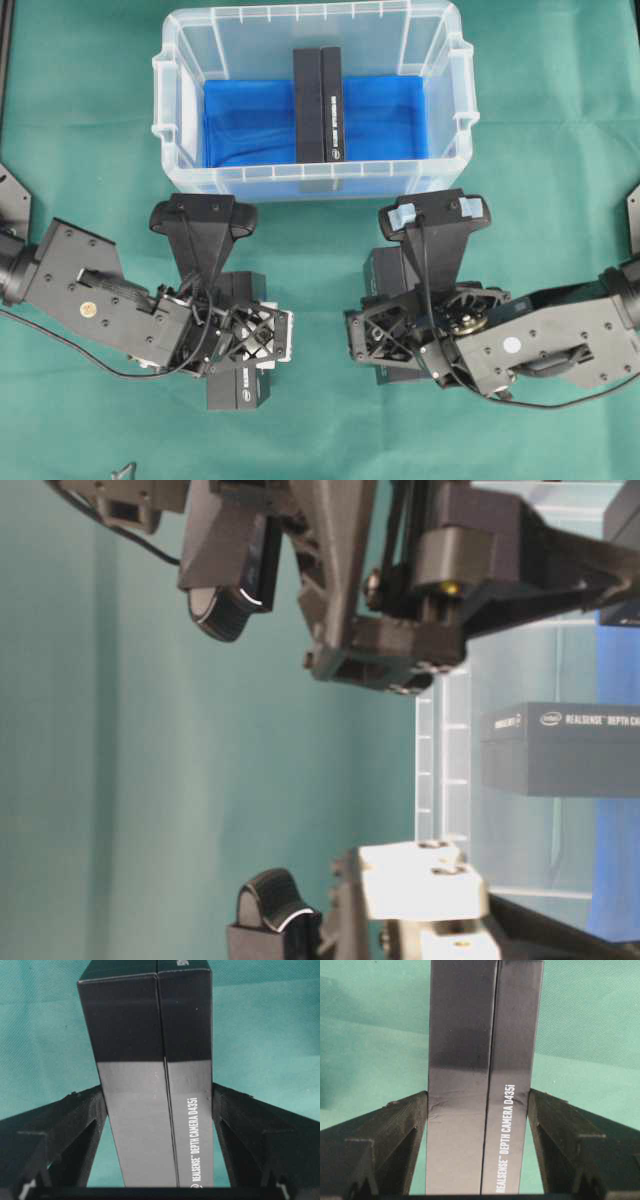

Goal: Take the box out of the case with both arms.
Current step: 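Set both boxes upright on the table and open both grippers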

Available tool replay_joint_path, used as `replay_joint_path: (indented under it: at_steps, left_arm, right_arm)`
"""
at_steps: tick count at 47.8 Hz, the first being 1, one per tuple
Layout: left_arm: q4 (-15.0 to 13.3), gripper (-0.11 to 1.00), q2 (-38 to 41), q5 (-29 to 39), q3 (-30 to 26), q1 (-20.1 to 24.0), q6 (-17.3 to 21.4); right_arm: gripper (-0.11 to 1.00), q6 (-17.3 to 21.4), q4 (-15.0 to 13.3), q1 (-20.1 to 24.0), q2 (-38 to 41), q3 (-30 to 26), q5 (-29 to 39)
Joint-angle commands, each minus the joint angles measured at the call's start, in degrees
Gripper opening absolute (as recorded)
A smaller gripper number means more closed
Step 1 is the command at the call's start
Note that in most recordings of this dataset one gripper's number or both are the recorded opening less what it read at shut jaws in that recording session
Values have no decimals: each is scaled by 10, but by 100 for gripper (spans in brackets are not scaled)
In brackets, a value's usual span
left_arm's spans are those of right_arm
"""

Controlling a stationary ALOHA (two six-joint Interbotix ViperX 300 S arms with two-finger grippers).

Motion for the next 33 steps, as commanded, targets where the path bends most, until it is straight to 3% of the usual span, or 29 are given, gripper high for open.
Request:
replay_joint_path:
  at_steps: [1, 33]
  left_arm:
    - [0, 64, -12, -4, -4, 1, 0]
    - [-4, 64, -16, -27, 4, 9, 27]
  right_arm:
    - [67, 1, -2, 3, -13, -5, -3]
    - [67, -4, -3, 3, -13, -4, -6]
